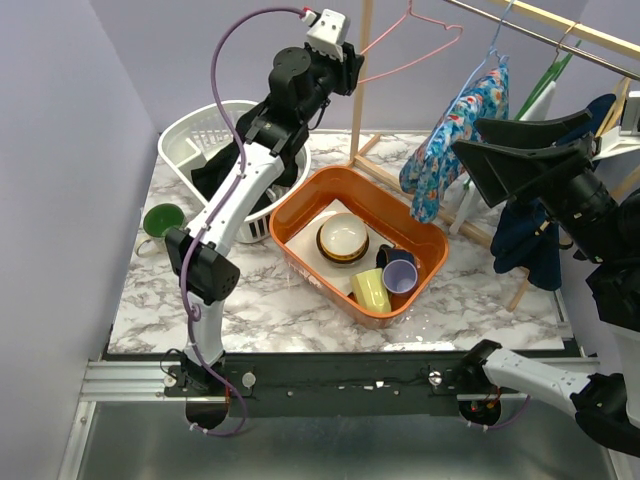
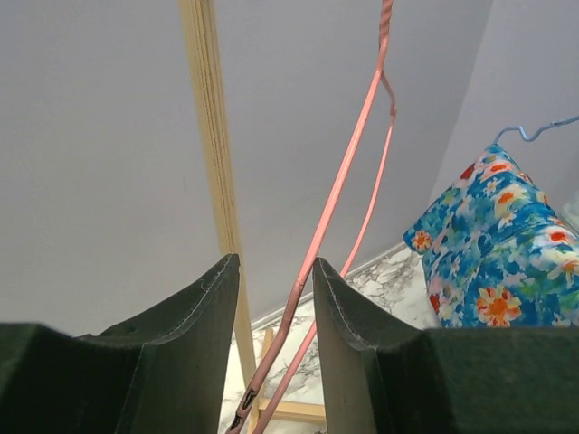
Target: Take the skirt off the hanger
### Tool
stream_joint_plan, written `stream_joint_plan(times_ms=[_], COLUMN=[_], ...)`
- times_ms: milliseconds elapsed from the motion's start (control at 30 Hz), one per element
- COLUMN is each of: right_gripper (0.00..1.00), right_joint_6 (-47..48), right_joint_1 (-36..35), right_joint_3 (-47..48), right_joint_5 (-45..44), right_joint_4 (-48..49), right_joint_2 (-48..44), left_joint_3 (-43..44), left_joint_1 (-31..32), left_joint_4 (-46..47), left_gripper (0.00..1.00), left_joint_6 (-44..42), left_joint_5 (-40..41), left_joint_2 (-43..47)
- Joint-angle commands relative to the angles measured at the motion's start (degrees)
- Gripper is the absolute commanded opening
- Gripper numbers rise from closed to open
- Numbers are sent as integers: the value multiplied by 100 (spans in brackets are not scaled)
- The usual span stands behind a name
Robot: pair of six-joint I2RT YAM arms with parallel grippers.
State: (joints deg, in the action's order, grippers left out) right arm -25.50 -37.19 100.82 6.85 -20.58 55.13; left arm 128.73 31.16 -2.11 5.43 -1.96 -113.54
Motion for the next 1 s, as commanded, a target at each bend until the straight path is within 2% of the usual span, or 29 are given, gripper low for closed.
stream_joint_plan(times_ms=[0, 33, 133, 167, 200, 267, 367, 533, 600, 733, 833, 933, 967], right_gripper=[99, 99, 99, 99, 99, 99, 99, 96, 95, 93, 92, 91, 91], right_joint_6=[-87, -96, -131, -131, -148, -201, -315, -394, -456, -579, -702, -764, -781], right_joint_1=[-25, -25, -25, -25, -25, -25, -25, -25, -34, -25, -25, -25, -25], right_joint_3=[-150, -167, -203, -185, -168, -167, -238, -352, -440, -624, -852, -1028, -1046], right_joint_5=[-184, -193, -184, -210, -289, -430, -833, -1510, -1782, -2143, -2399, -2487, -2496], right_joint_4=[-61, -43, -8, -51, -78, -174, -262, -447, -543, -675, -649, -544, -518], right_joint_2=[-64, -64, -47, -29, -29, -11, -55, -108, -178, -354, -538, -705, -732], left_joint_3=[4, -49, -312, -417, -453, -393, -261, -296, -295, -752, -937, -1025, -1077], left_joint_1=[40, 40, 40, 40, 40, 48, 48, 66, 83, 442, 829, 1479, 1873], left_joint_4=[-53, -79, -79, -88, -114, -333, -728, -1220, -1388, -1380, -1537, -1731, -1758], left_gripper=[0, 1, 32, 54, 62, 77, 86, 89, 89, 86, 85, 83, 83], left_joint_6=[-95, -95, -121, -113, -112, -95, -60, 185, 300, 547, 415, 161, 56], left_joint_5=[152, 152, 257, 248, 222, 204, 30, -427, -849, -1245, -957, -344, -184], left_joint_2=[226, 270, 551, 621, 761, 885, 1114, 1597, 1772, 2133, 2266, 2292, 2283])
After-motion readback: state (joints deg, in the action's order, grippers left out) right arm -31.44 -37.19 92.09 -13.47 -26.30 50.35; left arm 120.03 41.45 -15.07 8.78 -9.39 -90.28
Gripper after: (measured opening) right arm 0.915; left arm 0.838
